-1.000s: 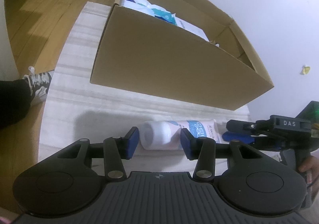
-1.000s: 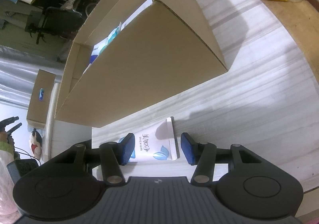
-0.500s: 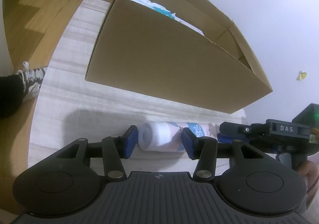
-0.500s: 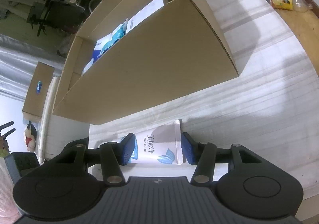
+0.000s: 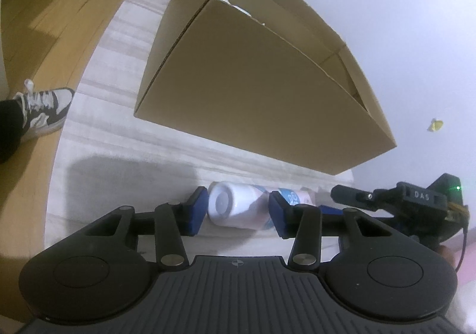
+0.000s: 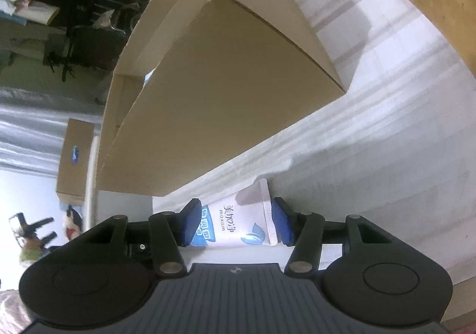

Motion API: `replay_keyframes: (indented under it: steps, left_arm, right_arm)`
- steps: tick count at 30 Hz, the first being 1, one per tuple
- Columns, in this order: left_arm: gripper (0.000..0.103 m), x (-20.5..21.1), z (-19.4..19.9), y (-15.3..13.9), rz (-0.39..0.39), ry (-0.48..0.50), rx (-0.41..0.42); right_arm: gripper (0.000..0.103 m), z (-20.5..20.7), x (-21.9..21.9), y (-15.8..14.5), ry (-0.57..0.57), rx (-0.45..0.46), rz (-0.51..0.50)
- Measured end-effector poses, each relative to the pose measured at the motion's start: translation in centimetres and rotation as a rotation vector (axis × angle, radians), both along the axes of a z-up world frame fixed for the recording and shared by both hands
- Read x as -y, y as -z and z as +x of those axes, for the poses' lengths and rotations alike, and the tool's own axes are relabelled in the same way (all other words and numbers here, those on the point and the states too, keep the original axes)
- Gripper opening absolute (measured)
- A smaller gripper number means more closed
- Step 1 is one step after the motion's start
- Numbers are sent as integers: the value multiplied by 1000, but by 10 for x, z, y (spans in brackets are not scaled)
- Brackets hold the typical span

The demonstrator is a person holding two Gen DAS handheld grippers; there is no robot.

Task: Organize objects

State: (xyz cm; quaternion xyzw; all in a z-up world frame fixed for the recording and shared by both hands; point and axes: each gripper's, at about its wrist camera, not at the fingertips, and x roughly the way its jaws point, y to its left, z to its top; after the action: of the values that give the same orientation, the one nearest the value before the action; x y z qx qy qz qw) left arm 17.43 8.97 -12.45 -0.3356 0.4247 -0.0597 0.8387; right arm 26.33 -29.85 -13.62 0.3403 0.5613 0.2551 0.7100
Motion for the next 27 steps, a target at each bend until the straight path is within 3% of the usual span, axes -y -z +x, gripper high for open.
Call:
replay_keyframes:
  steps: [5, 8, 12, 16, 19, 27]
  left_arm:
    - [46, 1, 4, 0, 4, 17, -1]
    - [49, 7, 4, -11, 126, 88, 2]
    - [63, 35, 9, -37, 395, 286, 67]
    - [66, 63, 20, -54, 592, 520, 122]
    - [66, 81, 35, -53, 668, 714, 84]
    - [56, 118, 64, -30, 803, 1052, 0]
  right_arm:
    - [53, 1, 10, 9, 26, -43, 73]
    - [51, 4, 10, 13, 24, -48, 75]
    - [51, 4, 7, 12, 9, -35, 60]
    - [51, 5, 7, 14, 14, -45, 75]
    - [51, 5, 6, 16, 16, -49, 84]
    - [51, 6, 9, 17, 11, -44, 84]
